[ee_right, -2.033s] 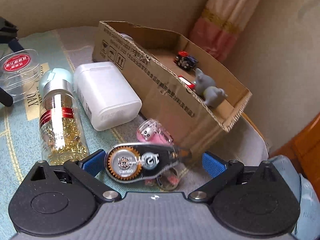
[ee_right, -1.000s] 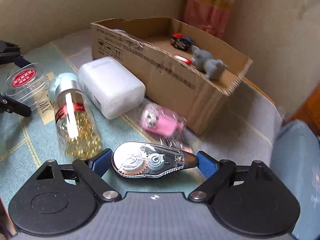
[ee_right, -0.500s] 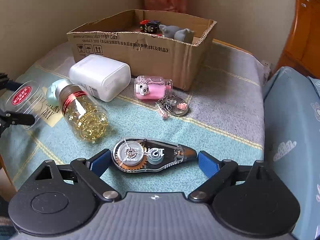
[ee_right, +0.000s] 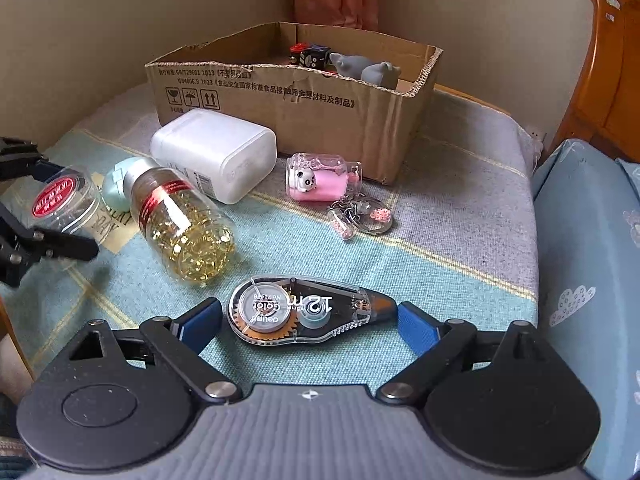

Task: Organize rigid objects
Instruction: 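Close left tool on the red-lidded container while right tool reaches the correction tape, then lift the container with left tool while right tool grips the correction tape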

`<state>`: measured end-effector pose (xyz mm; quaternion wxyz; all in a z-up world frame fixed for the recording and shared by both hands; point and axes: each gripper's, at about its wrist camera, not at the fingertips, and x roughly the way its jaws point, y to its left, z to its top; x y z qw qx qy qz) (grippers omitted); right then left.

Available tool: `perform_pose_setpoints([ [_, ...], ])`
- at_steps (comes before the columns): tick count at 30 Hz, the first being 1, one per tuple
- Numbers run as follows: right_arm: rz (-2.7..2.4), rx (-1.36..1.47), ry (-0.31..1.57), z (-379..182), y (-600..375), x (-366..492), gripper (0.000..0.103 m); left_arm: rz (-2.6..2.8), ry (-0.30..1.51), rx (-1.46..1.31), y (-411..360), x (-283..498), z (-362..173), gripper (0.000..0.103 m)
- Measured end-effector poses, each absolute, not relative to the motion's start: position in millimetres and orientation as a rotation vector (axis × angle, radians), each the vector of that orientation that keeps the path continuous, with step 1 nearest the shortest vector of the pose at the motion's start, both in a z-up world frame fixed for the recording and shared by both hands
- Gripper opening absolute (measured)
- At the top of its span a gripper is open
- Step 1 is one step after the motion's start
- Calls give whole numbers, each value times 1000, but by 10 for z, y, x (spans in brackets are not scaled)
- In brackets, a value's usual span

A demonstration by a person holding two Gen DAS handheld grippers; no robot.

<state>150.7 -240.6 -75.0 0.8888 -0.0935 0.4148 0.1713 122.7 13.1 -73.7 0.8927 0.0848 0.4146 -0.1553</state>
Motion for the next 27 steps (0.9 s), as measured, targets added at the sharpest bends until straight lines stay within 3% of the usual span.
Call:
perform_pose_setpoints([
  [14, 357, -191, 863, -693, -2429, 1503, 93, -344, 870, 170, 189, 1252, -629, 75],
  [27, 407, -200, 760, -114, -2427, 1599, 93, -384, 793, 234, 165, 1395, -71, 75],
])
